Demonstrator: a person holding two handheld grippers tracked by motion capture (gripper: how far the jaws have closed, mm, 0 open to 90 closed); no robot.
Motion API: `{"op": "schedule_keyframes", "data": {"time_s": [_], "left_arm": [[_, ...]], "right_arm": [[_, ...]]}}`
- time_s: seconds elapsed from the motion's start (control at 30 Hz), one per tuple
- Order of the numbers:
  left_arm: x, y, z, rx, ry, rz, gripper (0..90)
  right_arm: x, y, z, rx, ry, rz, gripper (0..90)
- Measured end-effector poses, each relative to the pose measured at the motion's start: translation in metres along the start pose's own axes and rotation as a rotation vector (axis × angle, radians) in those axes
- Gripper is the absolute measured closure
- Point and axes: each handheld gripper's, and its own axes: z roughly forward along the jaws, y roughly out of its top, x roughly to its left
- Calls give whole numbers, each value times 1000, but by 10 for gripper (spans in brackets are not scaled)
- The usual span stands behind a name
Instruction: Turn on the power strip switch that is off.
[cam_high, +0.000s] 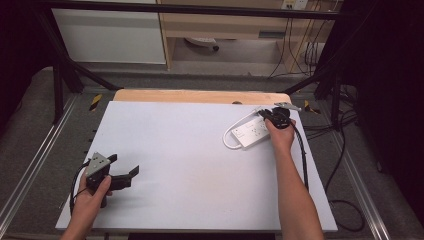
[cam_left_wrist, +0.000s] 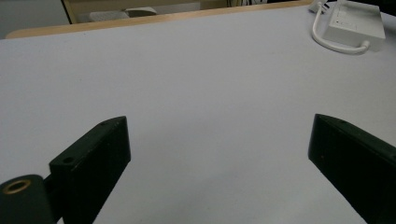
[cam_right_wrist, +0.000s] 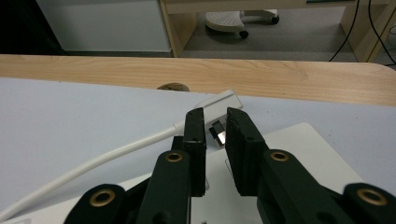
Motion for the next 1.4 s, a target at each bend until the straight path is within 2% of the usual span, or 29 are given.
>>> {"op": "schedule_keyframes", "data": {"time_s": [0.27, 0.37, 0.53, 0.63, 0.73, 1.03, 1.4], "left_arm": [[0, 0, 0, -1, -1, 0, 58], [0, 0, 0, -1, -1, 3, 58], [0, 1, -1, -6, 0, 0, 58], [0, 1, -1, -6, 1, -1, 58], [0, 1, -1, -5, 0, 1, 58], [0, 2, -4, -11, 1, 2, 58], [0, 3, -5, -18, -1, 3, 58]], "right_arm": [[2, 4, -3, 4, 13, 15, 714], [3, 5, -4, 8, 14, 15, 659], [4, 6, -7, 19, 17, 25, 618], [5, 7, -8, 21, 19, 22, 568], [7, 9, -9, 30, 19, 43, 517], [8, 14, -15, 61, 20, 69, 342], [12, 20, -24, 85, 38, 69, 247]]}}
